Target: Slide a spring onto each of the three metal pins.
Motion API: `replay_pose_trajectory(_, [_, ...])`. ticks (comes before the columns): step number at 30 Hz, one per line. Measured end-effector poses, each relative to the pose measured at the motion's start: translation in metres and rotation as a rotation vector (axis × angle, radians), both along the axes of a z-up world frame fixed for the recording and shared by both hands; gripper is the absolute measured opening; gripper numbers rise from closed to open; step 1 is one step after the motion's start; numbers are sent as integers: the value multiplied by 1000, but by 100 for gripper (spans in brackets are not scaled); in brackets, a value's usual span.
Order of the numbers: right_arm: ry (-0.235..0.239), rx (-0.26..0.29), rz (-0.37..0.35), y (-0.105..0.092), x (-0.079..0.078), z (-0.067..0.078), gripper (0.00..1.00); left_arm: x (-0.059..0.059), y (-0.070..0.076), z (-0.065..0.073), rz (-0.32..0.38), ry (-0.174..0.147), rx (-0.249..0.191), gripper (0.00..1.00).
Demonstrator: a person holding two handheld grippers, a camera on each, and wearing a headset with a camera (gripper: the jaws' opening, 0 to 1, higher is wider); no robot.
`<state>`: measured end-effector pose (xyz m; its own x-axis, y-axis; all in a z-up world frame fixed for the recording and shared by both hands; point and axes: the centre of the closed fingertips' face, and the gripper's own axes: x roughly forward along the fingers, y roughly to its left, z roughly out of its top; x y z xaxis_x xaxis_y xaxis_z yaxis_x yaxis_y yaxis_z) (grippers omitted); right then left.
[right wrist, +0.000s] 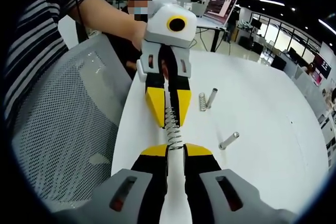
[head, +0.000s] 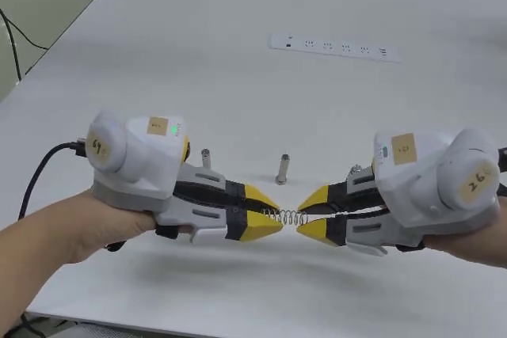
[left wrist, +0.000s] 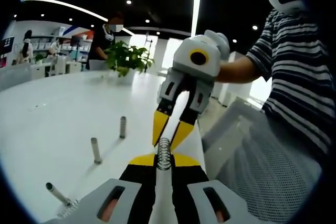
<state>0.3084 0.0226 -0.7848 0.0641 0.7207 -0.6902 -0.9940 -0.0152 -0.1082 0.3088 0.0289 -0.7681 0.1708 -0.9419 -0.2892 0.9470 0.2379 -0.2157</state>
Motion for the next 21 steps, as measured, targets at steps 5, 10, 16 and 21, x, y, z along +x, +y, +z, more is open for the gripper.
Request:
replay_pose_trajectory(5, [-30, -6, 17, 0, 2, 3, 7, 1, 0, 0, 5, 1, 0, 2])
replay_pose_trajectory(10, [-50, 8, 29, 1, 4, 14, 7, 1, 1, -1, 12, -1, 5, 2])
replay_pose_trajectory(16, [-67, 24, 49, 6, 3, 25, 7, 1, 2, -3, 11, -4, 18, 2])
replay_pose_trajectory(21, [-66, 31, 69, 11, 1, 33, 7, 1, 3, -4, 13, -8, 22, 2])
